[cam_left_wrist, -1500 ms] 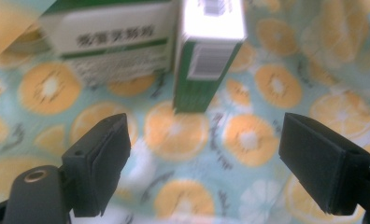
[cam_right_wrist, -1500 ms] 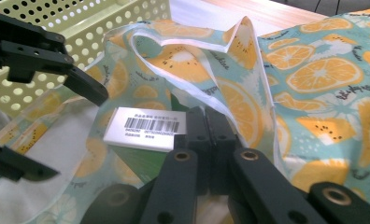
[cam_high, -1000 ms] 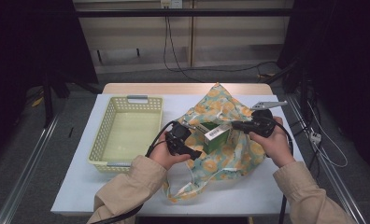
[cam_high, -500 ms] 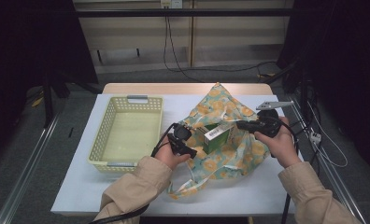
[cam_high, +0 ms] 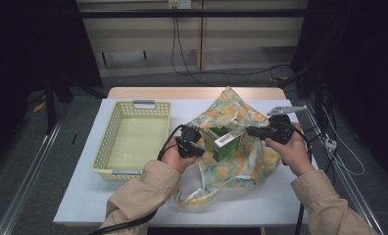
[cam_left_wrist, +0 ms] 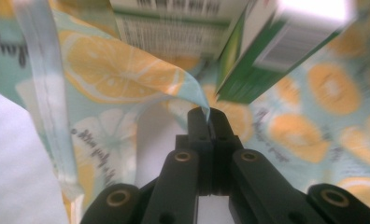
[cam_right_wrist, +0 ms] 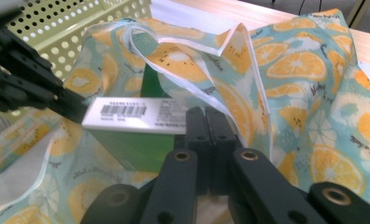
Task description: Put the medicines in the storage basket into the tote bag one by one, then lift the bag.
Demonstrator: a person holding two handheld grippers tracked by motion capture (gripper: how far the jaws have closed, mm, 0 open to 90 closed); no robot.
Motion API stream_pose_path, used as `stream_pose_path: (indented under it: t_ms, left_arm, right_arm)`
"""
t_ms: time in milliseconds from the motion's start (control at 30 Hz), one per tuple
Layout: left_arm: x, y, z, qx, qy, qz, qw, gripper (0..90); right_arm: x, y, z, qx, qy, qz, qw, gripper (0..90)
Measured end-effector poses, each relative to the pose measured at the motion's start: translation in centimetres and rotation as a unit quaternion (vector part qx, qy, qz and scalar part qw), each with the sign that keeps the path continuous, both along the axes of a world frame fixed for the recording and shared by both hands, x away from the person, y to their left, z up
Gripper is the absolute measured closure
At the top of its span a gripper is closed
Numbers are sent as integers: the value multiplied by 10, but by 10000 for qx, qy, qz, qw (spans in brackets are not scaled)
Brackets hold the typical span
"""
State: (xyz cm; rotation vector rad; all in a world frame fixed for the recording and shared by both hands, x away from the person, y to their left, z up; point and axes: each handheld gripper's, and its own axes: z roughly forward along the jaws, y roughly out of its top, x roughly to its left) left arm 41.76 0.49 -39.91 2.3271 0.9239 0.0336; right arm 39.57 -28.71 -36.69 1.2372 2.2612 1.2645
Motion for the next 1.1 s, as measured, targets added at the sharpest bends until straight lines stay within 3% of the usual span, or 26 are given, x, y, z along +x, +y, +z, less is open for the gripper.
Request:
stream_pose_path:
  t_ms: [133,200,233,433,567,767,800,833,900,967,1100]
  left_arm:
    - [7,6,26,-327,87,-75,9994,900]
    - [13,10,49,-691,92,-19,9976,900]
    - [13,10,49,-691,92,-19,9976,900]
    - [25,12,93,-872,-128,10,9961,900]
    - [30,14,127,-846,-453,39,9954,900]
    - [41,16,172,-891,-832,105,9925,900]
    - [43,16,178,-919,-905,153,9915,900]
    - [45,16,183,-937,-909,167,9913,900]
    - [47,17,186,-962,-998,198,9902,900]
    - [49,17,185,-1069,-950,207,9895,900]
    - [50,18,175,-1021,-759,69,9918,900]
  right_arm:
    - [2,4,7,25,-49,45,10000,900]
    - [3,6,12,66,-108,55,9999,900]
    - [4,6,15,65,-137,56,9999,900]
    - [9,8,29,34,-231,30,9997,900]
    - [13,8,42,54,-315,-23,9995,900]
    - [21,5,84,162,-665,-205,9974,900]
    - [21,5,84,162,-665,-205,9974,900]
    - [21,5,95,214,-766,-224,9966,900]
    - [21,5,97,243,-794,-214,9963,900]
    - [20,6,101,311,-807,-182,9961,900]
    - [19,13,100,305,-726,-30,9969,900]
